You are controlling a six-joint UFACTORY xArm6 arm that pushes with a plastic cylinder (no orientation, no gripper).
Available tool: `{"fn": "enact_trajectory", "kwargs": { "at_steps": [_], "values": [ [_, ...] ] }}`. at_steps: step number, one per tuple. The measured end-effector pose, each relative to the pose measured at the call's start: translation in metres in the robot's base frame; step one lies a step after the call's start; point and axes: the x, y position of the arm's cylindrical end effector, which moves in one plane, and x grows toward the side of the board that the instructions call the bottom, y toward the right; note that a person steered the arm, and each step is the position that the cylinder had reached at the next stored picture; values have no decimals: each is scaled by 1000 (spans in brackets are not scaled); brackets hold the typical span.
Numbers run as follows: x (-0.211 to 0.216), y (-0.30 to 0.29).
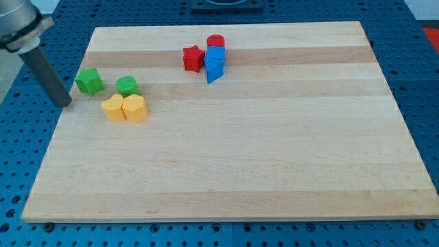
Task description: Move the green star above the green circle
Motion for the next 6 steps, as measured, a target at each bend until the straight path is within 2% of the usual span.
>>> {"fn": "enact_trajectory", "kwargs": {
  "at_steps": [1, 2, 3, 5, 6],
  "values": [
    [-35, 24],
    [-45, 38],
    [-44, 16],
    [-95, 96],
    [-90, 75]
  ]
}}
